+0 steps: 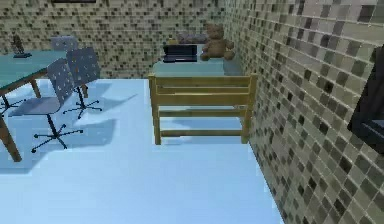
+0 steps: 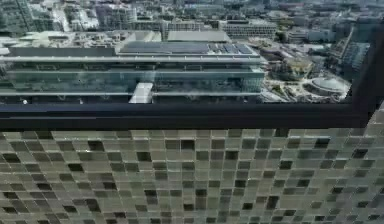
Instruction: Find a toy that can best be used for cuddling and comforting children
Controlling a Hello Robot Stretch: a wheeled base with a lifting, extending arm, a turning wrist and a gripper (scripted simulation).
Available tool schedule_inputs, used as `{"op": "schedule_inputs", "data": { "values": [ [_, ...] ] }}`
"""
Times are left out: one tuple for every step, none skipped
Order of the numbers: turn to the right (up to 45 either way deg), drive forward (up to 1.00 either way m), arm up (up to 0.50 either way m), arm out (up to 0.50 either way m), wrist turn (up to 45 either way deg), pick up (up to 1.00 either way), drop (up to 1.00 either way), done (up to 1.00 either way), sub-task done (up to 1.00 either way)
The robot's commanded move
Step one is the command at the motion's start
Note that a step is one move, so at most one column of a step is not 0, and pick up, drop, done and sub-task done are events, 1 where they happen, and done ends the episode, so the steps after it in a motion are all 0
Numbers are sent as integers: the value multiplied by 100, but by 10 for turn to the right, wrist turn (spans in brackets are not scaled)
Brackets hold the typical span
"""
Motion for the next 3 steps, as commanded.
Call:
{"op": "schedule_inputs", "data": {
  "values": [
    [0, 45, 0, 0, 0, 0, 0, 0, 0],
    [-330, 0, 0, 0, 0, 0, 0, 0, 0],
    [0, 100, 0, 0, 0, 0, 0, 0, 0]
  ]
}}
